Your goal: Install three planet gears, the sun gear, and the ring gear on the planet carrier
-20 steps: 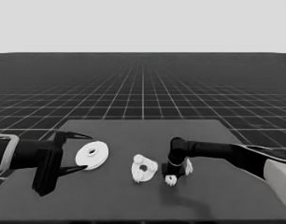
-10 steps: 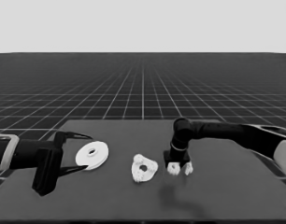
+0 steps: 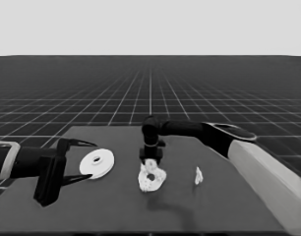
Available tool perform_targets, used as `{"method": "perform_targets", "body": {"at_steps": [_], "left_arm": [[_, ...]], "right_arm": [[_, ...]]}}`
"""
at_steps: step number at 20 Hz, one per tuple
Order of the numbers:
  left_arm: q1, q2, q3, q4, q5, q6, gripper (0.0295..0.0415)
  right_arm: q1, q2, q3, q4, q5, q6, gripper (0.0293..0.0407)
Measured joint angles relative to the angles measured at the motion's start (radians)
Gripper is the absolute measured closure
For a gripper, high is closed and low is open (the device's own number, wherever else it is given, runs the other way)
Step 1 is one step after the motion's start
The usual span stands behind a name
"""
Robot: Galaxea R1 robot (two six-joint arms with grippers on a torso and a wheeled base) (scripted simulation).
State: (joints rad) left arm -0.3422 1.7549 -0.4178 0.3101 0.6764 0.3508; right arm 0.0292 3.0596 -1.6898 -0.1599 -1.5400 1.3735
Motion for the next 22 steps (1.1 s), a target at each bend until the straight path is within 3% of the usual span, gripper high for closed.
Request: {"method": "perform_targets", "body": {"at_steps": [2,4,22], "left_arm": [[0.000,0.000,0.000,0.000,0.000,0.000,0.0326],[0.000,0.000,0.000,0.000,0.000,0.000,0.0326],[0.000,0.000,0.000,0.000,0.000,0.000,0.0326]], "right_arm": [[-0.081,0.012,-0.042,-0.078,0.022,-0.026,0.0390],[-0.109,0.017,-0.064,-0.104,0.032,-0.039,0.0390],[-0.132,0.020,-0.075,-0.116,0.037,0.065,0.0391]]}}
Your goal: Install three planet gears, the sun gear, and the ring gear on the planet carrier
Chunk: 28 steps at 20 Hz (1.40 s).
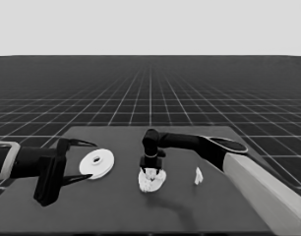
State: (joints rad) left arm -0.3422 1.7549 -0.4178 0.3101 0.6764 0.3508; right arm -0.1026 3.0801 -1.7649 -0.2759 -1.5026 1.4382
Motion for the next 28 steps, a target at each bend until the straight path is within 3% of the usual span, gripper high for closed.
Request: {"method": "perform_targets", "body": {"at_steps": [28], "left_arm": [[0.000,0.000,0.000,0.000,0.000,0.000,0.0326]], "right_arm": [[-0.005,-0.001,-0.001,0.000,0.000,0.293,0.0390]]}}
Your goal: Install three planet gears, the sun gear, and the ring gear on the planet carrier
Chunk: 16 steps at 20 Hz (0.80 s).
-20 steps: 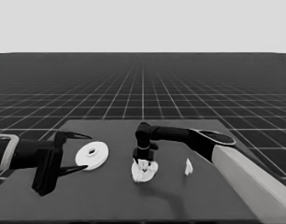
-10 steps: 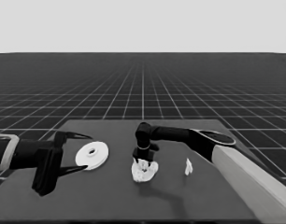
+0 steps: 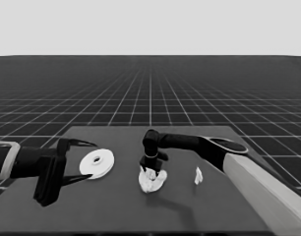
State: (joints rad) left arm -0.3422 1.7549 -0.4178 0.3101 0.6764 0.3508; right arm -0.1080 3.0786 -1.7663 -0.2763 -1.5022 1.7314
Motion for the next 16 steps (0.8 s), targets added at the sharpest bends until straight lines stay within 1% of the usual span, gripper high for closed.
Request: {"method": "perform_targets", "body": {"at_steps": [16], "left_arm": [[0.000,0.000,0.000,0.000,0.000,0.000,0.0326]], "right_arm": [[0.000,0.000,0.000,0.000,0.000,0.168,0.0390]]}}
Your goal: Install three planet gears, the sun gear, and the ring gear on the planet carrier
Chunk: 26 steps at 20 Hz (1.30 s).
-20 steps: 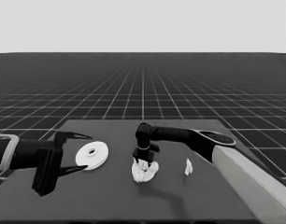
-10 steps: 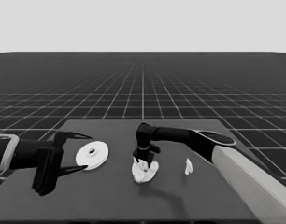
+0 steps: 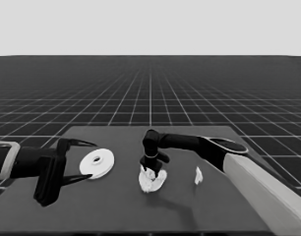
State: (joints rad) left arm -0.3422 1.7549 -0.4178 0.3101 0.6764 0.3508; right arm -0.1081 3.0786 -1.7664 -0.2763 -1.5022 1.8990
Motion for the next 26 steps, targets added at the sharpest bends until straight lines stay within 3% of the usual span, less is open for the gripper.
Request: {"method": "perform_targets", "body": {"at_steps": [26], "left_arm": [[0.000,0.000,0.000,0.000,0.000,0.000,0.0326]], "right_arm": [[0.000,0.000,0.000,0.000,0.000,0.272,0.0390]]}}
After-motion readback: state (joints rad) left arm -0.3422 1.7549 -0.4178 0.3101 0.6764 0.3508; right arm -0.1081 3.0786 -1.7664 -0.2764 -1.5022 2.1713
